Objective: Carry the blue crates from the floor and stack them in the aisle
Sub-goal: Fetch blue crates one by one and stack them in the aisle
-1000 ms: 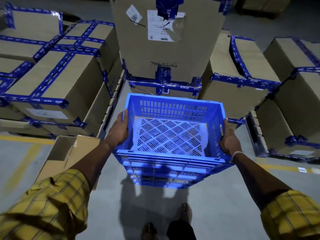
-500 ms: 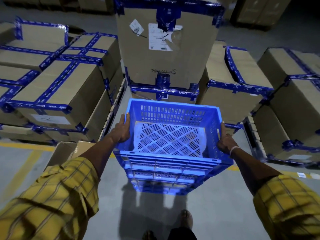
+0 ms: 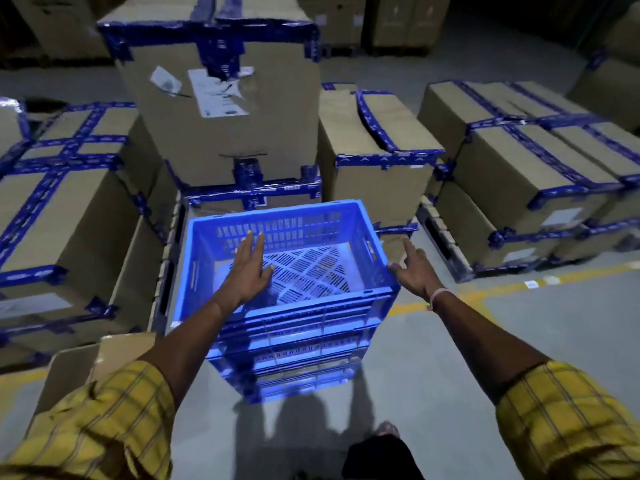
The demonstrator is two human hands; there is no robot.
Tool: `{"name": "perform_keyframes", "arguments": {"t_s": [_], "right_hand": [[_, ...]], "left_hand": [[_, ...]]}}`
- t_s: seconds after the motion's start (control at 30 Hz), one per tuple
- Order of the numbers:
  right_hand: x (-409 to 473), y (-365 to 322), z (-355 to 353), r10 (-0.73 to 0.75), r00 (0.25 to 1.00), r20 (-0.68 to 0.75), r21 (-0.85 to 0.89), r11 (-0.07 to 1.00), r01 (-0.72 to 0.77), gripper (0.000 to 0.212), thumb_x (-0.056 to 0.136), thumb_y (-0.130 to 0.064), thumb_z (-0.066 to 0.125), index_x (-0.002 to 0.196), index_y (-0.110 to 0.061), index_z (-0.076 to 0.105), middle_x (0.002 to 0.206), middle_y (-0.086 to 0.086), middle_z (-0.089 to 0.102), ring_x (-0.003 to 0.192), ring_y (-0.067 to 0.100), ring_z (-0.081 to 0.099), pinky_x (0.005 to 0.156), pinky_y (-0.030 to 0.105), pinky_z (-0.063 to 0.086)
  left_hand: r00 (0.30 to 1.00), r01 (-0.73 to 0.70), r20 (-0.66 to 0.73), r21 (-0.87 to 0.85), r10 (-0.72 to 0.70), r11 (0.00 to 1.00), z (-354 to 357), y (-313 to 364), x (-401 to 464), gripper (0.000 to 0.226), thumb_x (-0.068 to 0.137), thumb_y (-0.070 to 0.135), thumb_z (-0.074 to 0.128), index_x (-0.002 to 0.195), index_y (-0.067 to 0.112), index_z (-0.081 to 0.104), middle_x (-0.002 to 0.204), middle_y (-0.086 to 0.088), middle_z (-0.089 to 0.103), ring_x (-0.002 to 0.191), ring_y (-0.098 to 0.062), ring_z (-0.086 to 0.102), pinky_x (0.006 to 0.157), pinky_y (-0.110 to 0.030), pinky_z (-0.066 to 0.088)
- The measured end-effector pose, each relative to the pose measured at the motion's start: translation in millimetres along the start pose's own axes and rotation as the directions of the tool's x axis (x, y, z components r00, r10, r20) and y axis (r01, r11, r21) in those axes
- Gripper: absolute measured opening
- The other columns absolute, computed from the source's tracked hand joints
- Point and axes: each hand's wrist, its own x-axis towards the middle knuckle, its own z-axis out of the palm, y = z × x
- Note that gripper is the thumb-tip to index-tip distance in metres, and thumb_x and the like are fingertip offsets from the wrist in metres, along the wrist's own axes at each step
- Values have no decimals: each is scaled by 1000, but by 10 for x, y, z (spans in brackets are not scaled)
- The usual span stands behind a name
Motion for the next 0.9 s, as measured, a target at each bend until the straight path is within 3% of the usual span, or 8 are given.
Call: {"name": "perform_keyframes", "arguments": {"t_s": [0.23,0.33,0.5,0.73,0.9], "right_hand": [[-261,701,-614,28,982,-188,138,990,-2,83,95,-49,58,160,-24,13,164,12,20,147,32,32,113,52,36],[-432,1117,-950,87,962,-259,166,985,-44,80,97,-44,59,160,-18,16,163,10,22,149,30,25,117,48,31],[-740,2002,-1517,247,902,-355,241,956,-167,78,93,-44,63,157,-21,24,143,20,39,123,37,52,101,43,45],[-1373,3195,-2237,446,767,-460,365,883,-295,83,94,-47,62,159,-20,18,149,16,34,130,29,49,107,39,39],[-1913,3890,-2728,575,633,-518,459,811,-362,84,93,-49,62,159,-22,18,149,13,34,133,25,47,110,39,39]], "left_hand": [[979,-197,30,-96,201,976,462,1026,609,79,106,31,48,161,14,-6,169,-4,-13,156,-19,-10,123,-37,8],[946,-319,36,-89,323,944,763,1552,908,76,106,28,49,161,9,1,169,-5,-7,156,-17,-8,124,-32,6],[889,-437,83,-132,449,890,1381,2565,1355,72,105,26,50,161,8,8,168,-2,0,156,-15,-3,122,-22,6],[810,-523,173,-217,560,824,2439,4003,1693,72,104,19,53,160,6,10,169,-9,4,155,-16,-1,126,-35,10],[718,-574,262,-302,645,761,3143,5024,1818,74,104,26,51,162,13,7,169,1,1,155,-11,-1,125,-34,14]]}}
